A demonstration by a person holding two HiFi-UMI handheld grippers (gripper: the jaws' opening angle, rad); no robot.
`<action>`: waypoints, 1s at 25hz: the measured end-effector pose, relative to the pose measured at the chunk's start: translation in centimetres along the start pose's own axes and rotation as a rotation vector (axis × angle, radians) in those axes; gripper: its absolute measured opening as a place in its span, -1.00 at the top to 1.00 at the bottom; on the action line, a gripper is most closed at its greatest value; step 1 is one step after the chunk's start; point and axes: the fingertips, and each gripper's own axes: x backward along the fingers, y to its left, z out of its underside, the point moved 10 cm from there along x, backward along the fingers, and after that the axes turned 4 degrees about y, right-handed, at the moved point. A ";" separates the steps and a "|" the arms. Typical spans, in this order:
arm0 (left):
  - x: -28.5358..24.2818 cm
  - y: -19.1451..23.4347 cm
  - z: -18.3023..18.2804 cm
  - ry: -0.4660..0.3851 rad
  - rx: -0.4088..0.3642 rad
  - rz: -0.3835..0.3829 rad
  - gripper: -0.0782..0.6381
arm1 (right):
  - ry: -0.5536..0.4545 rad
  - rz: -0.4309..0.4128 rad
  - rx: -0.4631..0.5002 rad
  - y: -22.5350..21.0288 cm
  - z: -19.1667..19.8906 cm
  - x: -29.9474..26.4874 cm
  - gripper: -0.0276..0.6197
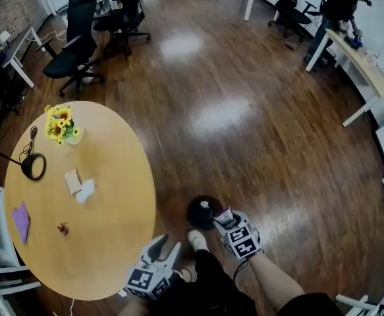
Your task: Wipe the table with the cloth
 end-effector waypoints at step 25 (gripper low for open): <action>-3.9 1.7 7.5 0.207 0.181 -0.132 0.33 | 0.306 -0.048 -0.104 -0.4 6.2 -13.7 0.06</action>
